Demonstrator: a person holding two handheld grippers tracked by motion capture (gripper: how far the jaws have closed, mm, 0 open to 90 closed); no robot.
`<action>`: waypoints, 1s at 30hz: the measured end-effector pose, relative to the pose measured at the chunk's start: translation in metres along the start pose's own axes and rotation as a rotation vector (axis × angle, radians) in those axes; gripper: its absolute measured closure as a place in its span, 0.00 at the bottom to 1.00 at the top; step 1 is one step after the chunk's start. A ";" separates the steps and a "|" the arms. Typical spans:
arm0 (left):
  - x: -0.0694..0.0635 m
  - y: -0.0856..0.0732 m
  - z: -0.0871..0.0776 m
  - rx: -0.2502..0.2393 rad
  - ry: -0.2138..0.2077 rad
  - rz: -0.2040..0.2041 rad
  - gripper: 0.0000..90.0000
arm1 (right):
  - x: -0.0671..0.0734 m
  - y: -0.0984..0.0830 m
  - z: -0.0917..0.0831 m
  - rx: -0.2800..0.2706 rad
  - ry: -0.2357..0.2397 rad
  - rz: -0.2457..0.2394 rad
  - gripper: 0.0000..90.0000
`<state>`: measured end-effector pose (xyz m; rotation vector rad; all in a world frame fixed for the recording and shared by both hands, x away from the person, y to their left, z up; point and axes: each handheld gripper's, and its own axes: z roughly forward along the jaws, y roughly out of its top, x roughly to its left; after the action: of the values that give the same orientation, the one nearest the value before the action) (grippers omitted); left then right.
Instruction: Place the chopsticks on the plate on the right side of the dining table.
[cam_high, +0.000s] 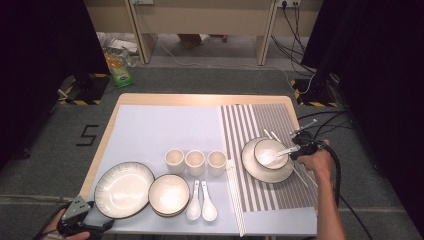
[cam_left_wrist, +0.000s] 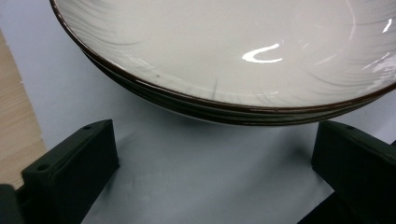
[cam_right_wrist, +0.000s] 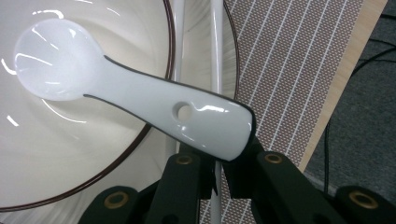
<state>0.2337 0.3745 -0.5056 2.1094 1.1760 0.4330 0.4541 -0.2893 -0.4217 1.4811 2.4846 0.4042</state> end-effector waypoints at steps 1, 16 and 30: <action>0.000 0.000 0.000 0.000 0.000 0.000 0.00 | 0.000 0.000 0.000 -0.002 0.003 0.001 0.93; 0.000 0.000 0.000 0.001 -0.001 0.003 0.00 | 0.005 -0.003 -0.002 -0.028 0.035 -0.025 0.91; 0.000 0.000 0.000 -0.002 0.002 0.002 0.00 | 0.005 -0.032 -0.032 -0.069 0.053 -0.061 0.84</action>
<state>0.2335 0.3749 -0.5058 2.1087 1.1738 0.4369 0.4147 -0.3031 -0.4031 1.3820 2.5219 0.5186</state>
